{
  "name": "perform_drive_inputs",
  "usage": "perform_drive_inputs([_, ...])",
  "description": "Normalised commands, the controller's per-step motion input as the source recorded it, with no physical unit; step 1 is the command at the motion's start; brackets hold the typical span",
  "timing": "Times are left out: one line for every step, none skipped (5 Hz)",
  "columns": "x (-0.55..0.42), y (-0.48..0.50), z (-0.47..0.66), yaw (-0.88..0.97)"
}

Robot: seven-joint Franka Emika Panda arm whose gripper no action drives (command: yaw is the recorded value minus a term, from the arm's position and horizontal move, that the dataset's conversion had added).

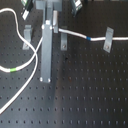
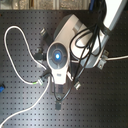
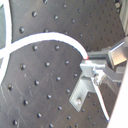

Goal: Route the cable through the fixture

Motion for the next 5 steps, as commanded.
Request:
perform_drive_inputs([0.053,-0.005,0.0,-0.37])
perform_drive_inputs([0.006,-0.099,0.0,-0.49])
perform_drive_inputs([0.0,-0.002,0.02,-0.01])
perform_drive_inputs([0.008,-0.087,0.0,-0.24])
perform_drive_inputs([0.0,0.0,0.0,-0.21])
